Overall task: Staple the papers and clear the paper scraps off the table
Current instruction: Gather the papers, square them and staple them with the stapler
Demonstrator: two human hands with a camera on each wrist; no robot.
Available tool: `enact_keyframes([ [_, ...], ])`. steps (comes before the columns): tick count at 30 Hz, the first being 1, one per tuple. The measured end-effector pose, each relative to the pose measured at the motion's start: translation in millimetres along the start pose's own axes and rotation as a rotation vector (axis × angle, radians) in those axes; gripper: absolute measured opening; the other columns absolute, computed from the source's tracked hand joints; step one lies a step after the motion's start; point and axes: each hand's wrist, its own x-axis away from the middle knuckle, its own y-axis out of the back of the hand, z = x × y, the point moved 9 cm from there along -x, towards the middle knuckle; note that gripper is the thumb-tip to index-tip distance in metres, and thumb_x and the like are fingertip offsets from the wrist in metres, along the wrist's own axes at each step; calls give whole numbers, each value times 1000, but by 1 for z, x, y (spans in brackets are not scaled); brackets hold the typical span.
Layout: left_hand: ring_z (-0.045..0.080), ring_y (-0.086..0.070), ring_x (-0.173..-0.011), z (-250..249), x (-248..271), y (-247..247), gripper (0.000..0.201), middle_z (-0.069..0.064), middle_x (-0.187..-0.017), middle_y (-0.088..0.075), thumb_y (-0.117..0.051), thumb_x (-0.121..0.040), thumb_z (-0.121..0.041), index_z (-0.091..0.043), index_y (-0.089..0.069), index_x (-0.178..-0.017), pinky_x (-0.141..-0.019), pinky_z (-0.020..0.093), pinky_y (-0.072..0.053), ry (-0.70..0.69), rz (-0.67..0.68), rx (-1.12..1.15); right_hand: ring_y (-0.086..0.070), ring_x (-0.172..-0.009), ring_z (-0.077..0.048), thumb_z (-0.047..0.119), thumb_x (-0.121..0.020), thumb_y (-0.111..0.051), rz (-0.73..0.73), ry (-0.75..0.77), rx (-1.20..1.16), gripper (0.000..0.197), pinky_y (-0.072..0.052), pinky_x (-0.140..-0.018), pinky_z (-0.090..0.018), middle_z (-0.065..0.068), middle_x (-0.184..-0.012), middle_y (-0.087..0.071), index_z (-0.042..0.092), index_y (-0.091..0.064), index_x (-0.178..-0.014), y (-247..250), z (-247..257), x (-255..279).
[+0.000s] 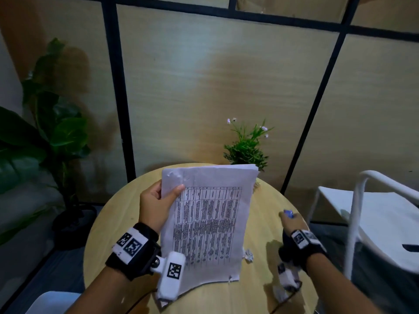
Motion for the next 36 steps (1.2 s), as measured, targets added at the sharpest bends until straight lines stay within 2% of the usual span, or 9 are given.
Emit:
enact_keyframes([
  [6,12,-70,-65,0,-10,7,10,-1,-72,-76,-70,-79,-6,-15,-71,-79,-61,24,-58,7,-9,53,-54,-116,-29,54,-79,-62,240,-44,511,62,-42,-86,-31,-11,-129,-54,13,-49,-124,-56,-59,-18],
  [12,23,-68,-66,-1,-28,21,7,3,-71,-75,-69,-80,-7,-14,-68,-78,-65,35,-58,22,-71,67,-51,-119,-25,65,-80,-51,296,-183,683,82,-38,-91,-35,-6,-107,-51,15,-32,-141,-79,-88,-42],
  [14,26,-67,-67,-5,-30,21,6,7,-75,-74,-68,-81,-8,-13,-67,-79,-66,36,-58,20,-75,69,-48,-122,-29,66,-72,-58,285,-157,761,80,-42,-95,-42,-9,-127,-47,19,-38,-134,-76,-74,-37],
  [16,26,-67,-68,-14,-34,22,5,9,-78,-72,-67,-82,-8,-13,-66,-80,-64,35,-58,4,-85,78,-50,-114,-26,70,-69,-60,193,-13,751,65,-44,-93,-40,-6,-122,-48,24,-47,-113,-65,-33,-18],
  [21,14,-67,-65,-51,-52,16,5,9,-85,-68,-62,-87,-11,-13,-62,-83,-61,29,-58,-61,-108,161,-55,-99,-23,46,-83,-62,50,312,-24,33,-44,-84,-34,-10,-109,-59,18,-56,-98,-64,40,51],
  [26,15,-66,-76,-87,-76,12,7,5,-92,-68,-61,-89,-11,-18,-61,-88,-70,30,-58,-100,-169,334,-54,-111,-32,76,-80,-29,426,-162,-875,62,-44,-91,-49,-8,-114,-58,27,-52,-109,-110,34,107],
  [28,12,-67,-75,-94,-85,13,7,3,-92,-68,-59,-91,-11,-17,-61,-88,-71,28,-59,-102,-205,403,-57,-102,-33,80,-72,-35,590,-276,-1129,68,-46,-80,-46,-10,-106,-61,24,-56,-106,-129,42,130],
  [32,17,-64,-83,-85,-99,12,13,5,-93,-65,-51,-96,-8,-16,-57,-88,-86,38,-53,-9,-274,564,-63,-89,-33,54,-57,-82,756,-114,-1086,74,-49,-69,-41,-11,-107,-68,22,-59,-119,-157,71,158],
  [36,21,-63,-88,-41,-112,17,18,4,-93,-63,-42,-99,-9,-16,-56,-89,-97,45,-46,85,-323,582,-68,-77,-35,5,-89,-58,705,37,-1125,20,-56,-63,-36,-12,-94,-71,15,-58,-106,-139,106,148],
])
